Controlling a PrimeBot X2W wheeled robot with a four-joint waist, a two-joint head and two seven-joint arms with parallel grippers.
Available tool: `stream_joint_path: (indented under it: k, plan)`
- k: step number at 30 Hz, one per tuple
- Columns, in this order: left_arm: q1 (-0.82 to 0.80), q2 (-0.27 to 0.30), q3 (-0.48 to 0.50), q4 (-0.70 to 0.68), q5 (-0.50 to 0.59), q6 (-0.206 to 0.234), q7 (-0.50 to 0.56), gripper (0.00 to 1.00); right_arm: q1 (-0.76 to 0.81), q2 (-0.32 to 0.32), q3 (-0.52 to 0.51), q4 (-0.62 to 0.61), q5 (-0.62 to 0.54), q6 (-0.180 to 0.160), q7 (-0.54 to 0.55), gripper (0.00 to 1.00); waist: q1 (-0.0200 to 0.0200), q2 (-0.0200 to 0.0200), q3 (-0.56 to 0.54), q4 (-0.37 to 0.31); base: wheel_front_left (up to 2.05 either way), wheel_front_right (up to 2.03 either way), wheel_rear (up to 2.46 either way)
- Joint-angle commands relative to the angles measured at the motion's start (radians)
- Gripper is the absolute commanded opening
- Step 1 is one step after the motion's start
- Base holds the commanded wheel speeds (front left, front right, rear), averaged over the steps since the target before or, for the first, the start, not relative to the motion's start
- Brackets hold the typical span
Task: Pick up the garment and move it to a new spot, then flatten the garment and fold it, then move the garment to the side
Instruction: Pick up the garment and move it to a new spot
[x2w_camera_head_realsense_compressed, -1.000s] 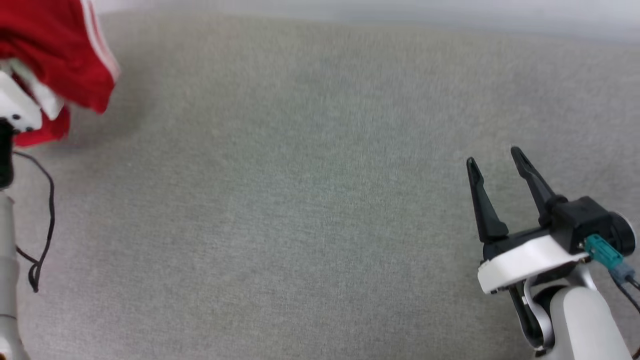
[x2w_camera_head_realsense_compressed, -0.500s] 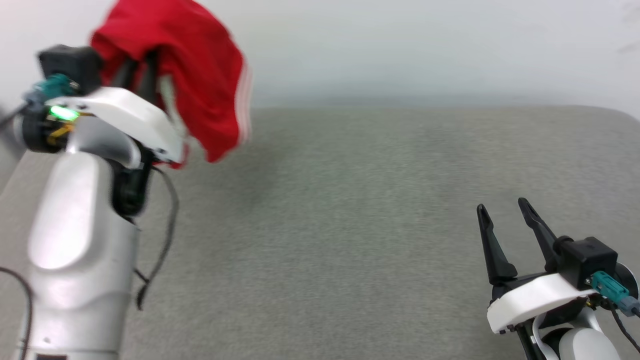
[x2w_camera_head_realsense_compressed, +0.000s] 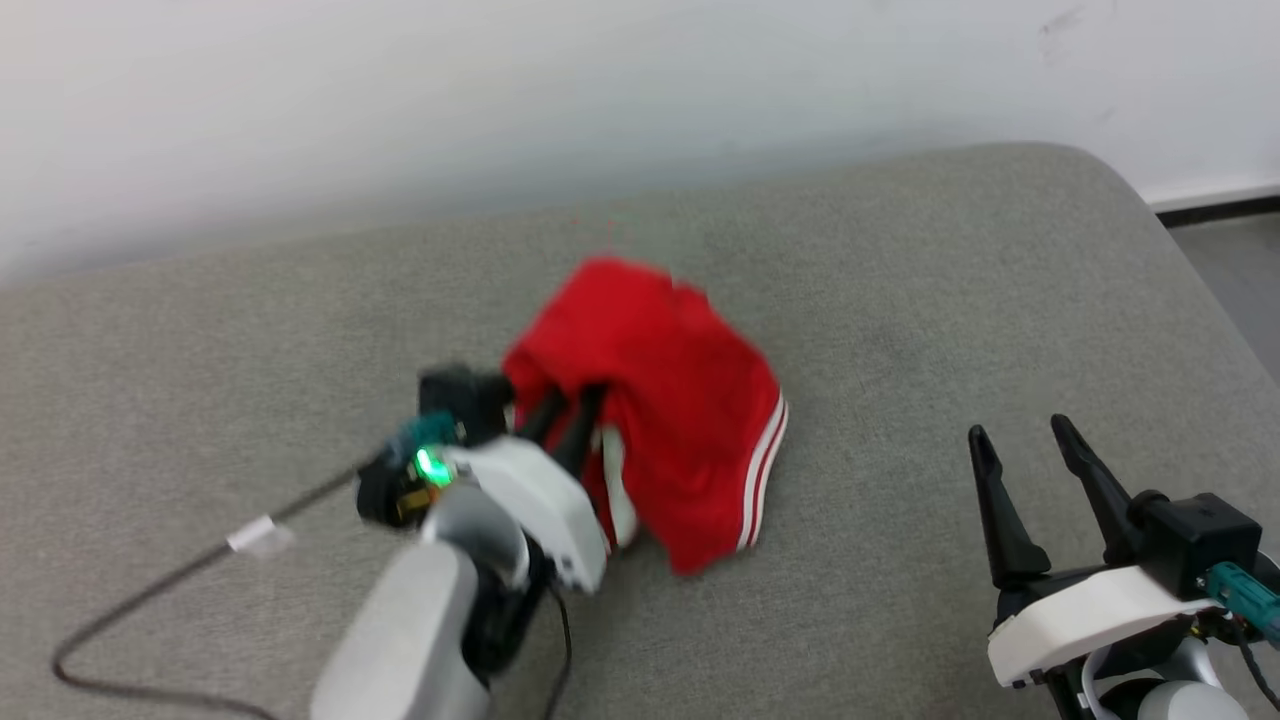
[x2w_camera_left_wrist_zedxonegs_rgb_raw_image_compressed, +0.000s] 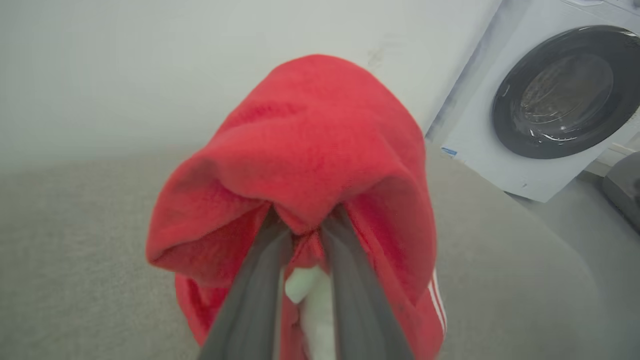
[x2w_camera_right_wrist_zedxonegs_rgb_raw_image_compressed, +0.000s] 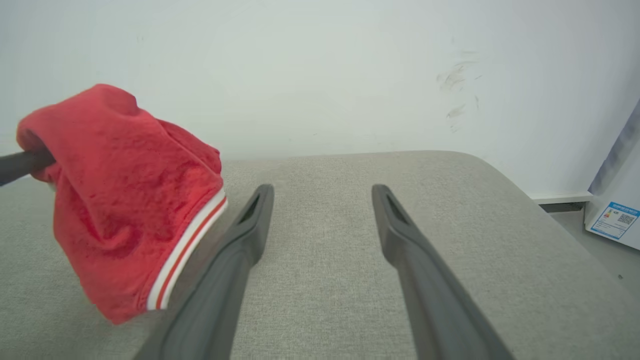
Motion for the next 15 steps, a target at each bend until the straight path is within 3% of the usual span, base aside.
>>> stream_joint_path:
  k: [1,6,7,8,15]
  plan:
    - [0.031,-0.002,-0.007,0.011,-0.007,-0.002,-0.012,0.0,0.002,0.001,0.003,-0.004,-0.003,-0.001,0.0,1.0,0.0001,-0.0001,0.015,-0.009,0.0,0.0,0.0]
    - [0.118,-0.022,-0.078,0.096,-0.039,-0.007,0.011,0.0,-0.01,0.001,0.011,-0.005,-0.011,-0.001,0.004,1.0,0.0001,-0.0001,0.024,0.006,0.0,0.0,0.0]
    - [0.127,-0.023,-0.09,0.107,-0.046,-0.008,0.014,0.23,-0.012,0.001,0.011,-0.004,-0.011,-0.001,0.005,1.0,0.0001,-0.0001,0.022,0.013,0.0,0.0,0.0]
    - [0.13,-0.023,-0.104,0.114,-0.053,-0.011,0.014,1.0,-0.013,0.001,0.012,-0.003,-0.015,-0.001,0.006,1.0,0.0001,-0.0001,0.019,0.02,0.0,0.0,0.0]
    - [0.102,-0.007,-0.13,0.062,-0.009,-0.005,-0.114,1.0,-0.001,0.001,0.009,0.009,-0.021,-0.001,0.015,1.0,0.0001,-0.0001,-0.037,0.075,0.0,0.0,0.0]
